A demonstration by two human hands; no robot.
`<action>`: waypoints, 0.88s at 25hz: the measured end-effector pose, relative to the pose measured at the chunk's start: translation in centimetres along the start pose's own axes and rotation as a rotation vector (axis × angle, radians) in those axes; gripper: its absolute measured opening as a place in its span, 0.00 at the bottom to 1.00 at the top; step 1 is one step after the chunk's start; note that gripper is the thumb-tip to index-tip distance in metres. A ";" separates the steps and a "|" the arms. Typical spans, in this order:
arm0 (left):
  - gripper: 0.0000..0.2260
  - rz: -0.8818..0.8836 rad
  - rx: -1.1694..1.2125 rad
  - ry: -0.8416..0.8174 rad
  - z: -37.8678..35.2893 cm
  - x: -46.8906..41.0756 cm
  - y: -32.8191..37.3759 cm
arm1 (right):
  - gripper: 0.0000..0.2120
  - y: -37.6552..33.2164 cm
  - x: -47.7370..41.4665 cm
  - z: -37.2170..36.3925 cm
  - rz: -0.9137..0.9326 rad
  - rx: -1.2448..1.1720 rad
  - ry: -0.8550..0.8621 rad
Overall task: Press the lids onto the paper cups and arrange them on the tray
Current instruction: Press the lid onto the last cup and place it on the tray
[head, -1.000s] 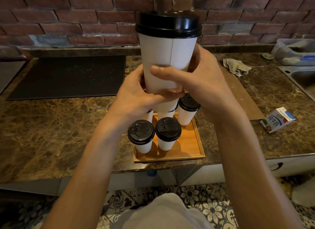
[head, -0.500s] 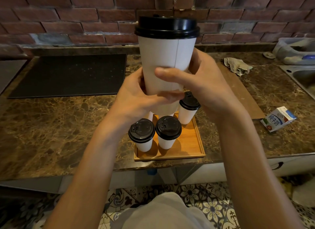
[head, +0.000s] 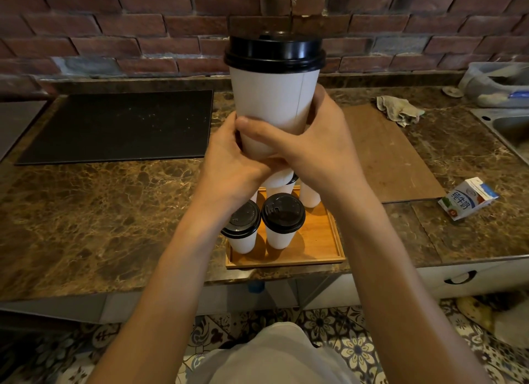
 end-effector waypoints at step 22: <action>0.23 -0.006 0.041 -0.195 -0.2 0.3 0.8 | 0.25 -0.3 -0.2 0.2 -0.041 -0.238 -0.297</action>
Point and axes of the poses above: each hand's wrist, its own x-axis away from the middle knuckle, its own z-axis out of the back of the hand, y = z × x, the point moved 8 cm from there along -x, towards the middle knuckle, and after that the axes turned 10 degrees about -x, right-handed, at the moved point
